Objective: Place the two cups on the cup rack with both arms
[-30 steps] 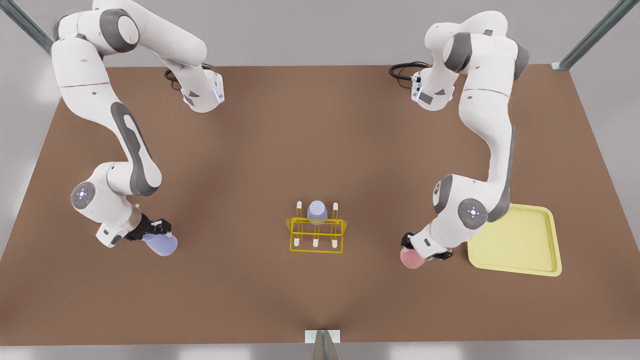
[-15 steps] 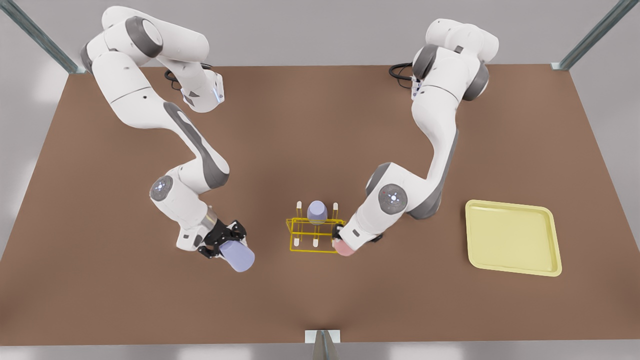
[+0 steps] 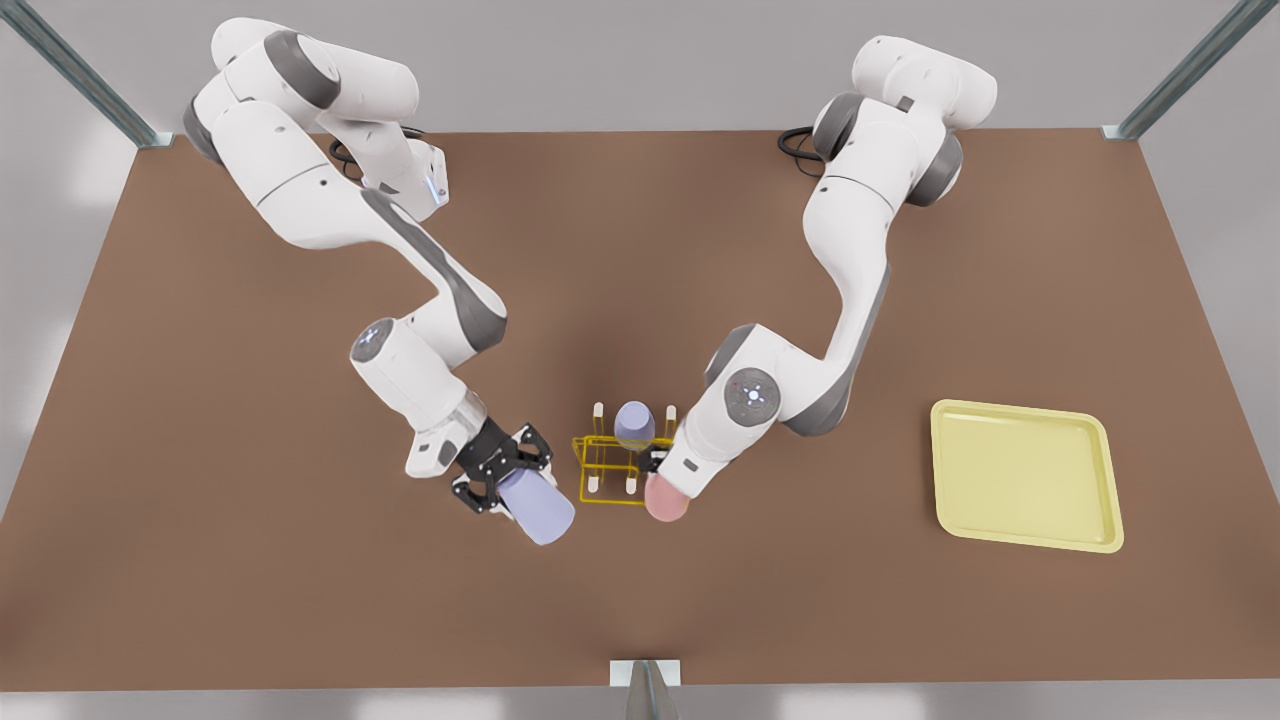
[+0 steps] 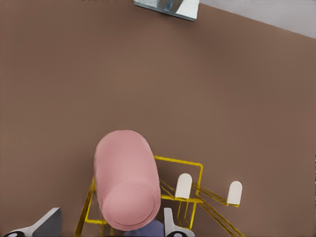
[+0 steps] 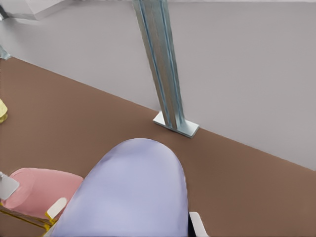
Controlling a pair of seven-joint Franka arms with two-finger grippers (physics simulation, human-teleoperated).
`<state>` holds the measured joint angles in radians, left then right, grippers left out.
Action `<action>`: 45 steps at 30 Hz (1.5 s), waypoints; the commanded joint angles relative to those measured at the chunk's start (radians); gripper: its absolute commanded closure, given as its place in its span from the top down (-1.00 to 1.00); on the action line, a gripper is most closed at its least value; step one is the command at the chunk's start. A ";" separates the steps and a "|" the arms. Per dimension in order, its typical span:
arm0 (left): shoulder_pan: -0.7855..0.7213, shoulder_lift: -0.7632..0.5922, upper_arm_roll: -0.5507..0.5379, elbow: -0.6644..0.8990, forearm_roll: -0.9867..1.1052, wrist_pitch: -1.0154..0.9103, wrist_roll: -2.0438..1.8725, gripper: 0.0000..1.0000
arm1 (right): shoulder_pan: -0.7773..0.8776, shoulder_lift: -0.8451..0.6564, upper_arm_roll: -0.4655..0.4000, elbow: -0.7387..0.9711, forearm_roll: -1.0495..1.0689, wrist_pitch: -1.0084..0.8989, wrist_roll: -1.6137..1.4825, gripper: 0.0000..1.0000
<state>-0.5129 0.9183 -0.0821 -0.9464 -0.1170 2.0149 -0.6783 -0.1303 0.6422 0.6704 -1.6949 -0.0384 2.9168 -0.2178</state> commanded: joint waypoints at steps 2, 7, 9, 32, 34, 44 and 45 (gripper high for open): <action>0.025 -0.090 0.031 0.001 0.008 -0.183 -0.184 1.00 | 0.001 -0.001 0.028 -0.012 0.000 0.007 0.040 0.69; 0.300 -0.338 0.127 0.001 0.131 -0.703 0.491 1.00 | 0.004 0.001 0.048 -0.014 0.000 -0.025 0.038 0.69; 0.344 -0.587 0.122 -0.326 0.148 -0.569 0.621 1.00 | -0.020 -0.004 0.072 -0.011 0.034 -0.088 0.040 0.69; 0.398 -0.734 0.100 -0.562 0.146 -0.456 0.691 1.00 | -0.020 0.051 0.097 0.020 0.037 -0.214 0.035 1.00; 0.396 -0.733 0.100 -0.563 0.146 -0.461 0.691 1.00 | -0.020 0.053 0.095 0.020 0.035 -0.215 0.034 1.00; 0.396 -0.728 0.100 -0.563 0.146 -0.461 0.692 1.00 | -0.066 0.014 -0.206 0.541 -0.015 -1.246 0.064 1.00; 0.396 -0.728 0.100 -0.562 0.146 -0.461 0.692 1.00 | -0.071 0.011 -0.325 0.540 -0.138 -1.335 0.066 1.00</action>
<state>-0.1167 0.1913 0.0184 -1.5091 0.0281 1.5554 -0.0662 -0.1974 0.6621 0.4226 -1.1751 -0.0802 2.1431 -0.1758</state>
